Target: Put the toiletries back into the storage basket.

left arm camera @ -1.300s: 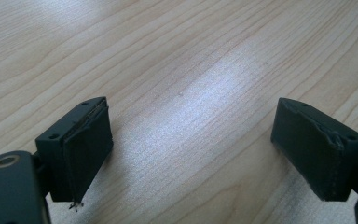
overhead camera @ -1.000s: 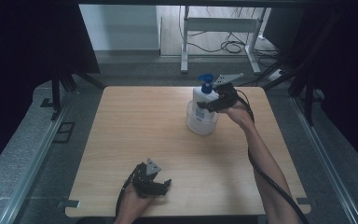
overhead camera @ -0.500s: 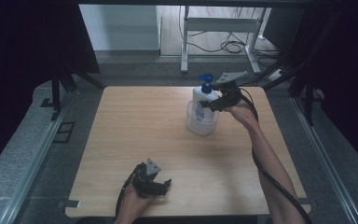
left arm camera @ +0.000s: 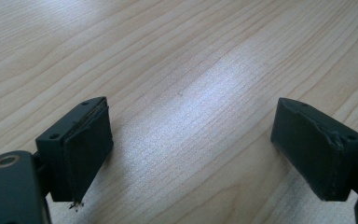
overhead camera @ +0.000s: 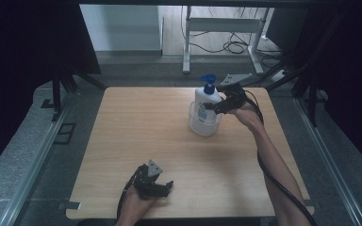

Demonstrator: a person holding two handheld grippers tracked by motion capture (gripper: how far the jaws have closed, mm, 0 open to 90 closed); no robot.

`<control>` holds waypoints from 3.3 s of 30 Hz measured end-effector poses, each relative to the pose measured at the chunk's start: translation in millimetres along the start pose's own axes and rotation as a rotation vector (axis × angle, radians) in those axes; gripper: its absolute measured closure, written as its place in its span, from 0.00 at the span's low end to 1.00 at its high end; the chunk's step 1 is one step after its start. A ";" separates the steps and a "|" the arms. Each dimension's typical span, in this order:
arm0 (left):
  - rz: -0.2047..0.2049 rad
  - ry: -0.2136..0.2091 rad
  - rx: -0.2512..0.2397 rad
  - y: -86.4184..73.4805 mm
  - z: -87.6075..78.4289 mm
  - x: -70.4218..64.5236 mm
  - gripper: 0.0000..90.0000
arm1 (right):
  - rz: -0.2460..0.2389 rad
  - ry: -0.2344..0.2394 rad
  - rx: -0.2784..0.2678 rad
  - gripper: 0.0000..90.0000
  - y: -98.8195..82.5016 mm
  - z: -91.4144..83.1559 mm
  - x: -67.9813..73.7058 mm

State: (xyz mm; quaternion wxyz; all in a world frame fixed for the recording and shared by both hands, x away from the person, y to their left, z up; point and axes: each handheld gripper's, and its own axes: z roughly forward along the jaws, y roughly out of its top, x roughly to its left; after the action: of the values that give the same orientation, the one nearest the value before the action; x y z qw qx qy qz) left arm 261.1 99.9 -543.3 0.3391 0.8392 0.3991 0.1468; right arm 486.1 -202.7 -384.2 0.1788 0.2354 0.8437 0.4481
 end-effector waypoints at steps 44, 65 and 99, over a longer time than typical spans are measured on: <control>-0.002 0.002 0.001 0.0 -0.1 -0.3 0.13 | 0.046 -0.064 0.027 0.00 -36.9 -42.2 19.8; -0.004 0.001 -0.001 0.0 0.0 -0.5 0.13 | 0.055 -0.051 0.060 0.00 -65.6 -52.2 33.6; -0.005 0.003 -0.001 0.0 0.0 -0.8 0.13 | 0.060 -0.047 0.105 0.00 -117.8 -66.1 68.4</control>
State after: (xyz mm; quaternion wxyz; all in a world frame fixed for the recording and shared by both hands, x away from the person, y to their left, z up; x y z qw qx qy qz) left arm 260.6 99.3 -543.3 0.3393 0.8378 0.4017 0.1471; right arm 367.9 -266.4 -454.1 0.1723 0.2801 0.8542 0.4027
